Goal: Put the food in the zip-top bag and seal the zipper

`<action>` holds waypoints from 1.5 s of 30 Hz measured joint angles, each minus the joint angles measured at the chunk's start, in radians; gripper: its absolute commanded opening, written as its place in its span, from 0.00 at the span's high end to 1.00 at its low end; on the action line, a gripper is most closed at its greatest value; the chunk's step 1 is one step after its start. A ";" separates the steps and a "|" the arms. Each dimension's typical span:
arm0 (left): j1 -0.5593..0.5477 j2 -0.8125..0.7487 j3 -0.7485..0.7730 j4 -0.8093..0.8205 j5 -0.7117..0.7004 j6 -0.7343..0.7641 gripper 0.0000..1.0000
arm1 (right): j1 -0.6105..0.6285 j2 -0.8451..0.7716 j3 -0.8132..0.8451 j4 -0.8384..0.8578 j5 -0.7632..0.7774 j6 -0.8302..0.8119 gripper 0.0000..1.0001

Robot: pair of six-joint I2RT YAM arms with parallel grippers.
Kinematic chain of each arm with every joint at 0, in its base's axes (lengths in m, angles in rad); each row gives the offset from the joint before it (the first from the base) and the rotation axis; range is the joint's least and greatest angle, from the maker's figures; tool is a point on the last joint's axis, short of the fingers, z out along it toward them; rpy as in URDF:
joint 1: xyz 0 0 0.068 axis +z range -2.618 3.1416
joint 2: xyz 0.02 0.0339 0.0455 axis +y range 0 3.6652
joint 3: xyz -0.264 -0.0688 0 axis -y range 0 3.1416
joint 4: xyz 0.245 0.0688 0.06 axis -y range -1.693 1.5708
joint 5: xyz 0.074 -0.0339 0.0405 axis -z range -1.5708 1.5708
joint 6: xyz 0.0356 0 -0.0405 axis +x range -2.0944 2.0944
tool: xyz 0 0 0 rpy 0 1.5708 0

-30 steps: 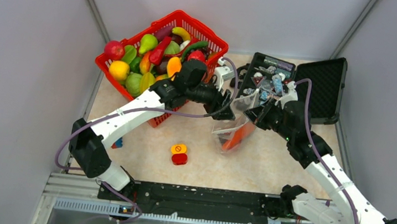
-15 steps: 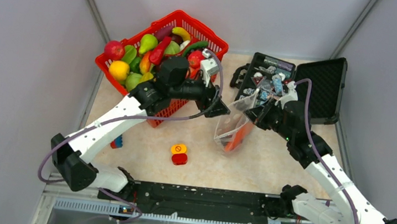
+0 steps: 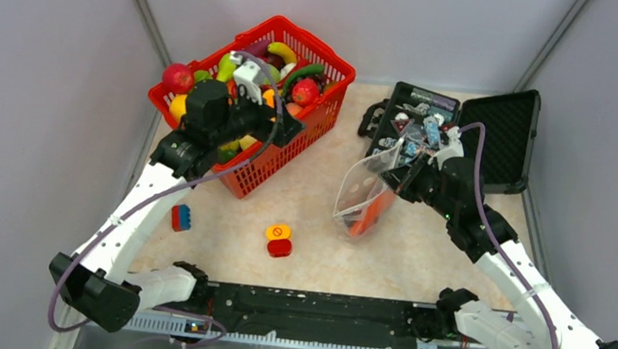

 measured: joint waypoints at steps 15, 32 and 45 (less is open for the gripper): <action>0.269 0.093 -0.019 0.014 -0.051 -0.127 0.16 | 0.000 0.000 0.000 0.000 -0.003 0.000 1.00; 0.306 0.310 0.063 0.046 -0.015 -0.148 0.19 | 0.000 -0.018 0.000 -0.005 0.003 -0.001 1.00; 0.306 0.010 -0.027 -0.069 -0.330 -0.043 0.18 | 0.000 -0.018 0.000 -0.004 0.007 -0.001 1.00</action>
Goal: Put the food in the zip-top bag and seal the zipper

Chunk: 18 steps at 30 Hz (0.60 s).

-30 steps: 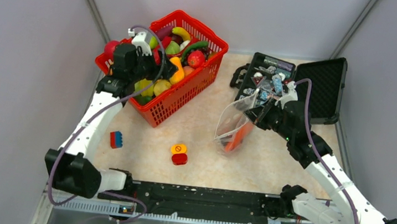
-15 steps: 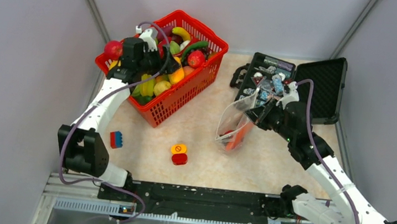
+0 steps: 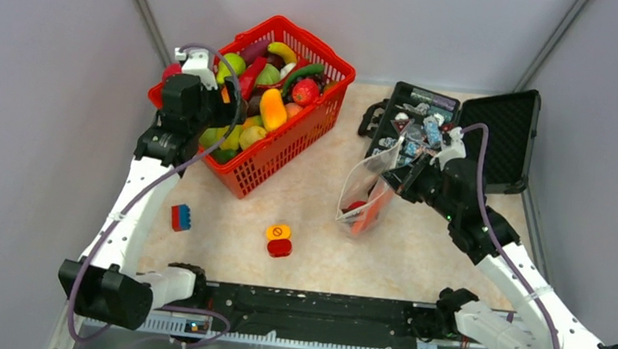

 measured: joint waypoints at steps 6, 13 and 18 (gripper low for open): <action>0.000 0.040 0.005 -0.097 -0.098 0.054 0.26 | 0.000 0.007 0.000 0.002 -0.005 0.000 1.00; 0.000 0.139 0.006 -0.181 -0.105 0.090 0.29 | 0.000 0.007 0.000 0.003 -0.006 0.000 1.00; 0.002 0.168 0.013 -0.181 -0.116 0.099 0.40 | 0.000 0.008 0.000 0.003 -0.006 0.000 1.00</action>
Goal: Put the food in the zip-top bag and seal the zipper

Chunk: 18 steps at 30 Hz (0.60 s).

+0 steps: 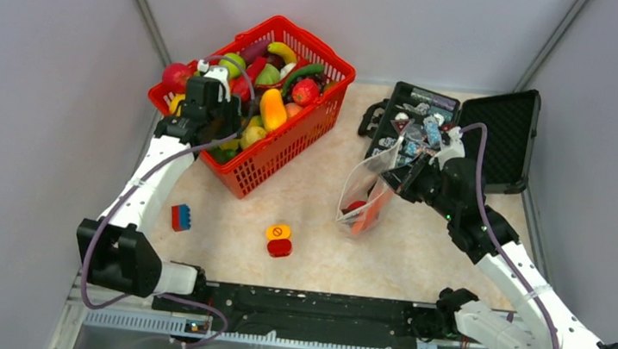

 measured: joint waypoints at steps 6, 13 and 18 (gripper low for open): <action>-0.003 0.028 0.031 -0.001 -0.012 0.016 0.57 | 0.000 0.000 0.000 0.000 0.000 0.000 1.00; -0.006 0.028 0.051 0.002 -0.011 0.020 0.78 | 0.000 0.000 0.000 0.000 0.000 0.000 1.00; -0.006 0.018 0.051 0.001 -0.011 0.020 0.93 | 0.000 0.000 0.000 0.000 0.000 0.000 1.00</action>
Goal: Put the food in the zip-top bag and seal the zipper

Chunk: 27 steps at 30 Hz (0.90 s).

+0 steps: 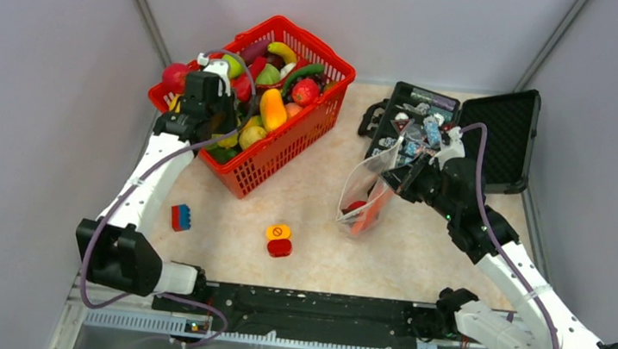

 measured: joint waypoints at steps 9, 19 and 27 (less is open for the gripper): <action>0.003 -0.036 0.000 -0.005 0.002 0.002 0.94 | 0.000 0.000 0.000 0.001 0.000 0.000 1.00; 0.005 -0.195 0.000 0.034 0.118 -0.007 0.92 | 0.000 0.000 0.000 0.002 0.000 0.000 1.00; 0.005 -0.239 0.000 0.088 0.288 -0.057 0.92 | 0.000 0.000 0.000 0.004 -0.001 0.000 1.00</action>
